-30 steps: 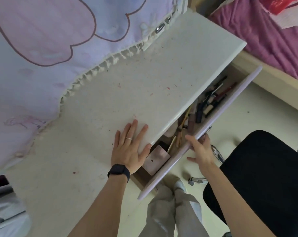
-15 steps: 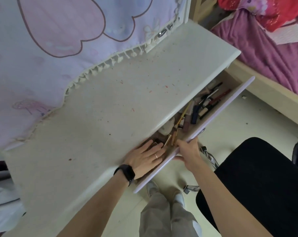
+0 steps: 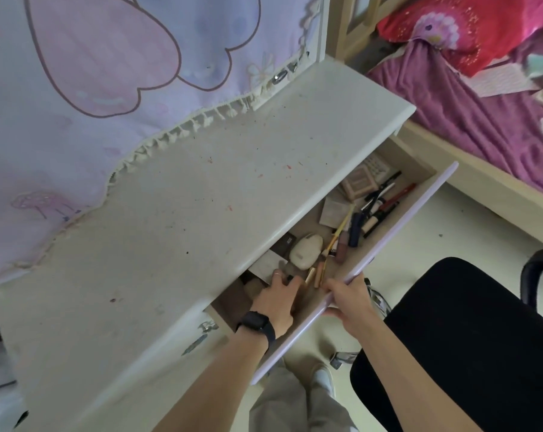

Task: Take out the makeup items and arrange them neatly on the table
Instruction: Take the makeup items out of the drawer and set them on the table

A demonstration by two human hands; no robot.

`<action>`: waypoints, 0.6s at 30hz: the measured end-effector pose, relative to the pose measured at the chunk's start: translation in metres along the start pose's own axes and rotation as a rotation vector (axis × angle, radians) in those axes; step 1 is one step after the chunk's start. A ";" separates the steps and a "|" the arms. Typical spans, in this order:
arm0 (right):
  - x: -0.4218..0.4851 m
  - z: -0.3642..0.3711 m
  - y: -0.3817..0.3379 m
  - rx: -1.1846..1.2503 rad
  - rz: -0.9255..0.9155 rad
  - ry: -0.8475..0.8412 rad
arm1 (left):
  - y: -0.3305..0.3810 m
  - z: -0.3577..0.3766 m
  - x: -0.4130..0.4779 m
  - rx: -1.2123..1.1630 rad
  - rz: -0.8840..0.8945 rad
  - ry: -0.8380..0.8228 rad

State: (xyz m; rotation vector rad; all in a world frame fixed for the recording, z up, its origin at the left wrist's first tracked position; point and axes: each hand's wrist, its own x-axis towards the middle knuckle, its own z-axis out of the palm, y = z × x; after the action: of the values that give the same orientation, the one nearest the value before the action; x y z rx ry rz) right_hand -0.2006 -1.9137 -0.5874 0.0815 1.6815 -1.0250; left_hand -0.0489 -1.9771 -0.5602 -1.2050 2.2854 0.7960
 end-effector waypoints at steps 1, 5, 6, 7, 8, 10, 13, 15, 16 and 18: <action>-0.001 0.000 0.000 0.006 -0.003 -0.002 | 0.000 -0.003 -0.003 -0.028 0.009 0.014; -0.003 -0.002 -0.003 0.019 -0.002 -0.029 | -0.003 -0.032 -0.018 -0.245 0.061 0.206; -0.004 -0.003 -0.002 0.015 0.004 -0.031 | -0.006 -0.043 -0.022 -0.337 0.064 0.278; -0.004 -0.004 -0.001 0.007 0.011 -0.029 | -0.010 -0.055 -0.026 -0.444 0.057 0.343; -0.003 -0.004 0.000 0.001 0.016 -0.026 | -0.014 -0.068 -0.030 -0.570 0.040 0.403; -0.002 -0.005 0.001 -0.009 0.017 -0.024 | -0.024 -0.094 -0.034 -0.870 -0.038 0.502; -0.001 -0.005 0.002 -0.018 -0.003 -0.028 | -0.043 -0.115 -0.032 -1.203 -0.225 0.632; -0.003 -0.004 0.002 -0.018 -0.010 -0.030 | -0.057 -0.117 -0.030 -1.262 -0.339 0.688; -0.004 -0.004 0.002 -0.017 -0.013 -0.028 | -0.064 -0.116 -0.030 -1.267 -0.373 0.699; -0.006 -0.007 0.003 -0.010 -0.012 -0.018 | -0.075 -0.110 -0.032 -1.263 -0.421 0.668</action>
State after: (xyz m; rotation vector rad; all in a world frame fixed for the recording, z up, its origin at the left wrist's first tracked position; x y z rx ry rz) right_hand -0.2025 -1.9047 -0.5843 0.0552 1.6726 -1.0236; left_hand 0.0196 -2.0649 -0.4807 -2.6809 1.6477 1.9879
